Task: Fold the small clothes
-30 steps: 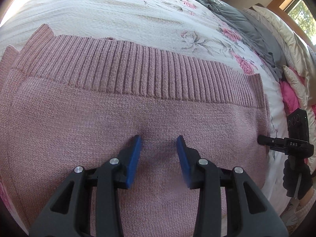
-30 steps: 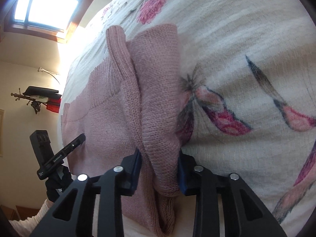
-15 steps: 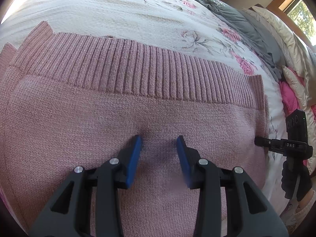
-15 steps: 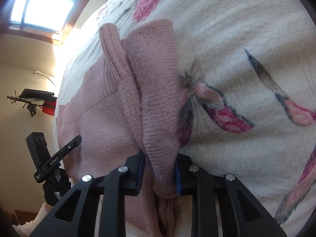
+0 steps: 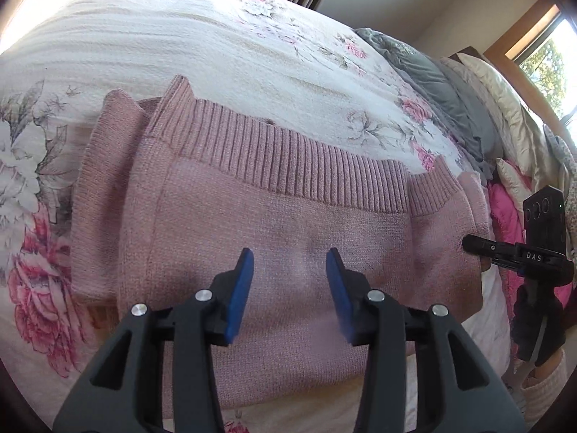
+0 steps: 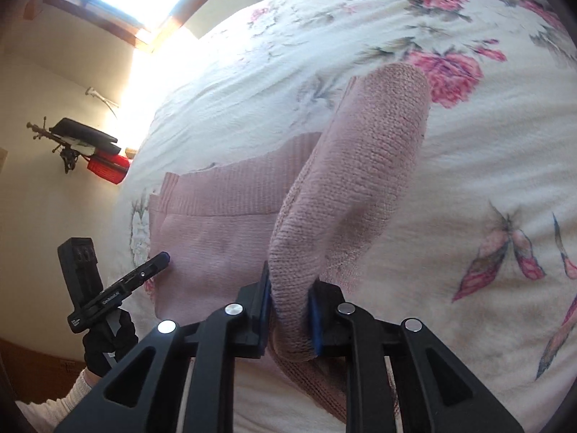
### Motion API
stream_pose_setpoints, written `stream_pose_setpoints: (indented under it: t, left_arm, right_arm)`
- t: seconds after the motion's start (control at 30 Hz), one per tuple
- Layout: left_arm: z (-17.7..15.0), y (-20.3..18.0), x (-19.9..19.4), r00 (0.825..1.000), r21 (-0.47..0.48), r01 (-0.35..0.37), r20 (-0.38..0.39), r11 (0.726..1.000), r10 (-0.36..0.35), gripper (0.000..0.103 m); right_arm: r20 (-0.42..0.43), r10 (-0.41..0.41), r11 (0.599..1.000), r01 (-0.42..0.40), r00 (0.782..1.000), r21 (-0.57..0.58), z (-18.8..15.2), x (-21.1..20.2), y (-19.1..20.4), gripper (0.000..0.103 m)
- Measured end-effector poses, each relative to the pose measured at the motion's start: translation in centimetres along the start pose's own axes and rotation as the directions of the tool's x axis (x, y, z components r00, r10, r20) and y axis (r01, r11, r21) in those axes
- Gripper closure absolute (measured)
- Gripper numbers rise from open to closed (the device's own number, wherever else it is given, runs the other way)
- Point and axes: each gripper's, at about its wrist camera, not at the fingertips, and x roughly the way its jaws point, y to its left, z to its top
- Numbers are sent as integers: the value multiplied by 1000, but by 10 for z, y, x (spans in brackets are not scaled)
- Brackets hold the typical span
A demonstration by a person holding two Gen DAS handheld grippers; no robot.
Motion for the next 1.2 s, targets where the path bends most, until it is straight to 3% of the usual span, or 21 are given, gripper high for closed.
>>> stream_pose_setpoints:
  t: [0.23, 0.5, 0.57, 0.63, 0.73, 0.83, 0.93, 1.03, 1.2]
  left_arm:
    - [-1, 22, -20, 999, -58, 37, 28, 998, -35, 61]
    - [2, 29, -24, 997, -77, 68, 35, 995, -65, 61]
    - [4, 29, -21, 997, -84, 77, 32, 993, -75, 61]
    - [6, 27, -19, 996, -91, 87, 27, 992, -85, 61]
    - [9, 24, -15, 994, -96, 109, 22, 989, -108, 60]
    - [11, 19, -13, 991, -100, 132, 14, 986, -131, 59]
    - [15, 14, -8, 988, -104, 154, 4, 982, -155, 58]
    - [18, 6, 0, 985, -100, 169, -14, 981, -171, 57]
    - [21, -10, 19, 977, -92, 199, -63, 976, -205, 55]
  right_arm:
    - [-94, -64, 970, 40, 994, -241, 1, 54, 87, 87]
    - [-192, -138, 954, 79, 972, -289, -5, 117, 103, 86]
    - [-211, -125, 962, 67, 969, -263, -9, 125, 99, 69]
    - [-226, -62, 974, 9, 972, -228, -10, 125, 96, 59]
    - [-172, -53, 967, 7, 984, -256, -14, 104, 103, 55]
    - [-97, -82, 951, 49, 992, -305, -23, 72, 109, 24]
    - [-23, -135, 917, 116, 991, -381, -38, 43, 111, 18]
    - [51, -213, 890, 215, 976, -402, -52, 21, 100, 14]
    - [9, -219, 925, 210, 976, -316, -65, 19, 66, 13]
